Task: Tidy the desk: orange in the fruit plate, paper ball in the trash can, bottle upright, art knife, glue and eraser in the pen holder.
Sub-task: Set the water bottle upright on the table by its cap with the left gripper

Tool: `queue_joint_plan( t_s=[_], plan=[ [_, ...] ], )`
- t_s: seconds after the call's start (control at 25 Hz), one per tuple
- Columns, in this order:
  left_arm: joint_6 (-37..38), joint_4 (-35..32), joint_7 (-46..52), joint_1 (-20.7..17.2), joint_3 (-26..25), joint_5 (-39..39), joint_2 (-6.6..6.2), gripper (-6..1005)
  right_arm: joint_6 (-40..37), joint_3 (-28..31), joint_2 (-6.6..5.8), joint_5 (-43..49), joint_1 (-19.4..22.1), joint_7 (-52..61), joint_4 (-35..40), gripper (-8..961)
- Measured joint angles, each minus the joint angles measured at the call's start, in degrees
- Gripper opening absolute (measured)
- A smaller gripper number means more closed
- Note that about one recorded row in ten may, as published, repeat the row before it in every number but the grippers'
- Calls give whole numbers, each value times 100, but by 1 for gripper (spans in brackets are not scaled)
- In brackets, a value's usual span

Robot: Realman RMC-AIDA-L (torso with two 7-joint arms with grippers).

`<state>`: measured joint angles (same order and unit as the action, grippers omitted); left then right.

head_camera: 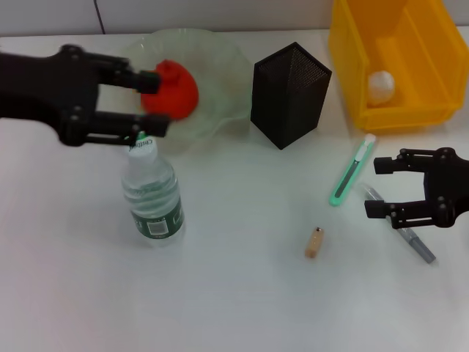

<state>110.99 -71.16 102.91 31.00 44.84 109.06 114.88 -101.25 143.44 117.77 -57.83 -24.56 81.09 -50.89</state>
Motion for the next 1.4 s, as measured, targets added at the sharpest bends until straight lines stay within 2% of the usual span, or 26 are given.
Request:
queue_joint_plan(
  t_s=[0.04,0.16,0.44,0.72,1.0,1.4],
  plan=[
    [-65,155,-238,-149,-78,25,-21,503,1,0,0,0,-5,17,0,826],
    [-192,387,-536,-284,-109,40,-48,681,1,0,0,0,-14,31,0,826],
    [-357,749,-983,-362,-125,164,-72,822,1,-1,0,0,-17,55,4,826],
    [-605,978,-1252,-358,-100,515,-3,817,1,-1,9,0,-22,116,9,826],
    [-626,1256,-1495,-352,-105,559,-31,816,0,-1,10,0,-22,136,9,826],
    [-783,1499,-1864,-364,-77,649,-1,815,-16,-1,3,15,-52,272,5,826]
  ],
)
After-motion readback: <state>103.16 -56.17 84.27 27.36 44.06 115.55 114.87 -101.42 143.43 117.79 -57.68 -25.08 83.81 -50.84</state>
